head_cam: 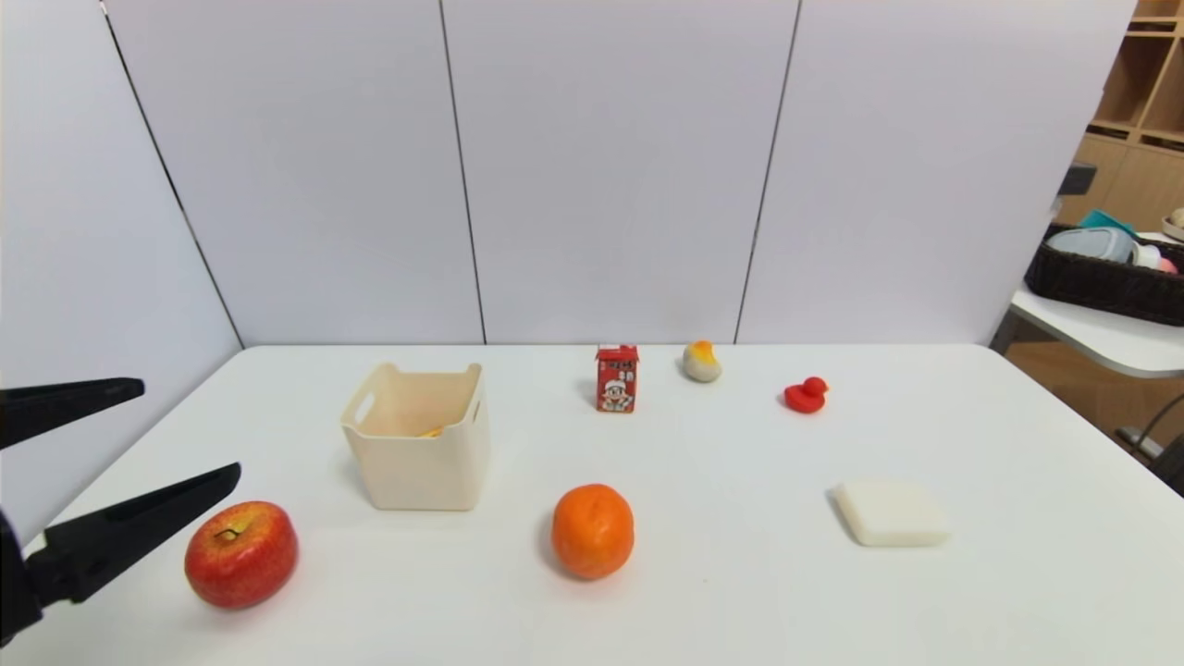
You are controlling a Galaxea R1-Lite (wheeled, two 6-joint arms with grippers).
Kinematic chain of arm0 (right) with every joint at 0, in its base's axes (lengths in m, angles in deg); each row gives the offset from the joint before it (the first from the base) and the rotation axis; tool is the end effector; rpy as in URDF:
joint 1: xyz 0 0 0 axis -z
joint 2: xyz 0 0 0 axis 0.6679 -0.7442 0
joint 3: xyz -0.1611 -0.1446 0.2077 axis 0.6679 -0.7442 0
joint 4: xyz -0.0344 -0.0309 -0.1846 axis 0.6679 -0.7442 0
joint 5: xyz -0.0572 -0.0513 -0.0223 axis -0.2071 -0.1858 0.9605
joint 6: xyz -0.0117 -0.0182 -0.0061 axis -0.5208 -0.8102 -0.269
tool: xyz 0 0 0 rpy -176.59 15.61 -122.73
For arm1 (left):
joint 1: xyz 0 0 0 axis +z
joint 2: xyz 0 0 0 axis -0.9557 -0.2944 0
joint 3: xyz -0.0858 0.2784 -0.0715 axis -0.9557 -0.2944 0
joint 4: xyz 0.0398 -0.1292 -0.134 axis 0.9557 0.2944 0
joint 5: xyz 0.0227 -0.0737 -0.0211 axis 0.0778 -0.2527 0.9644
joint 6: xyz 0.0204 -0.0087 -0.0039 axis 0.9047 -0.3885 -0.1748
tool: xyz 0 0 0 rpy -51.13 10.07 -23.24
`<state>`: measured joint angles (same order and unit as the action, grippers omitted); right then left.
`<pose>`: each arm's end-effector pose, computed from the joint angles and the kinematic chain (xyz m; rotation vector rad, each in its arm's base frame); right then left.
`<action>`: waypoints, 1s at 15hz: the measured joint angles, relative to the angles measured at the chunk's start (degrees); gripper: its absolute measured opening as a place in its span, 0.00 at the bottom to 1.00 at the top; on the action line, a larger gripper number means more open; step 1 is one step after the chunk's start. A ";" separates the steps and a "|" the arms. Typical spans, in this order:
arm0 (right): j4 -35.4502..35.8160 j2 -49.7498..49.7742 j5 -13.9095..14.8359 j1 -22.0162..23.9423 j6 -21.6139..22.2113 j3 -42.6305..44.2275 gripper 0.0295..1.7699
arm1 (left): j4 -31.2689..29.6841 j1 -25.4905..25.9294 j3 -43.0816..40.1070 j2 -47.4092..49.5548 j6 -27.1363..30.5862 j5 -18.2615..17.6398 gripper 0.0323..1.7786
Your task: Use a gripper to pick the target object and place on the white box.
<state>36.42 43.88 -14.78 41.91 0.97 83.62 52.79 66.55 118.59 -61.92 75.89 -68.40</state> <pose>-0.0229 0.0000 0.0756 0.0027 -0.0014 -0.0001 0.0838 -0.0170 0.2427 0.2010 0.1472 -0.4750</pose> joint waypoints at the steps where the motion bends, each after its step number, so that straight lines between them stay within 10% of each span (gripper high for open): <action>1: 0.00 0.00 0.00 0.00 0.02 0.00 1.00 | -0.66 0.90 -2.91 3.40 -0.48 -0.02 0.95; 11: 0.00 0.00 0.00 0.00 0.02 0.00 1.00 | -3.50 7.70 -28.11 32.72 -1.10 0.33 0.95; 15: 0.00 0.00 0.00 0.00 0.00 0.00 1.00 | -3.22 6.74 -34.45 43.67 -3.69 10.95 0.95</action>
<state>36.42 43.88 -14.78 41.91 0.97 83.62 49.57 73.29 84.14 -18.25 72.20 -57.45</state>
